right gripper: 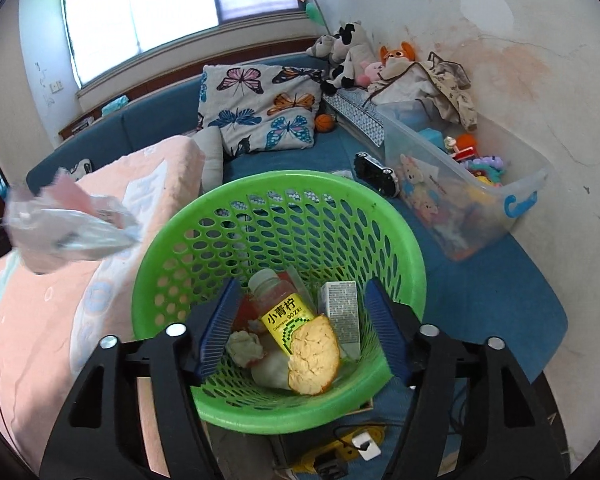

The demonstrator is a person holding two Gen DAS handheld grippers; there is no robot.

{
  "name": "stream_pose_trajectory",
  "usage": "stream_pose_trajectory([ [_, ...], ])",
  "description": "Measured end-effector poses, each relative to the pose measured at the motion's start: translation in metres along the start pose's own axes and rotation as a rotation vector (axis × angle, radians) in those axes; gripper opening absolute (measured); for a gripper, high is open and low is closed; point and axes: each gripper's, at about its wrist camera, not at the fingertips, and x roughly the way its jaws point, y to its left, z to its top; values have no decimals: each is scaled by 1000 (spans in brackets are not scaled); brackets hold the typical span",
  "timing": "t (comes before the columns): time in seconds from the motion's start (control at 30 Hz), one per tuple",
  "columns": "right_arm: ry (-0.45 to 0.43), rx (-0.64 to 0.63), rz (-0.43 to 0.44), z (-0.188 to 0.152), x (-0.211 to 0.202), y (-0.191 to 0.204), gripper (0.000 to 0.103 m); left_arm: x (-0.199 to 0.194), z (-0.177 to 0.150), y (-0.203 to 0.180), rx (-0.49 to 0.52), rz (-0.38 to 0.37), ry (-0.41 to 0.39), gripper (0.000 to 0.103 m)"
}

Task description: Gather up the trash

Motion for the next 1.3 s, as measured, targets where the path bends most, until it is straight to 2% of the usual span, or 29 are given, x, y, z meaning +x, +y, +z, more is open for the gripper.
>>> stream_pose_trajectory([
  [0.37, -34, 34, 39, -11, -25, -7, 75, 34, -3, -18, 8, -12, 62, 9],
  [0.5, -41, 34, 50, -17, -31, -5, 75, 39, -5, -22, 4, -24, 73, 17],
  [0.73, -48, 58, 68, -23, -38, -5, 76, 41, -8, -21, -5, -36, 81, 19],
  [0.77, -48, 59, 68, -24, -39, -5, 76, 41, -9, -20, -9, -36, 82, 21],
  [0.87, -46, 65, 71, -27, -41, -2, 78, 37, -11, -15, -31, -50, 66, 42],
  [1.03, -42, 84, 93, -34, -46, 4, 78, 28, -14, -10, -43, -55, 46, 44],
  [1.17, -46, 81, 105, -38, -51, 12, 79, 13, -20, -4, -43, -47, 20, 57],
  [1.3, -50, 70, 125, -43, -59, 26, 80, -7, -28, 10, -70, -37, -8, 62],
])
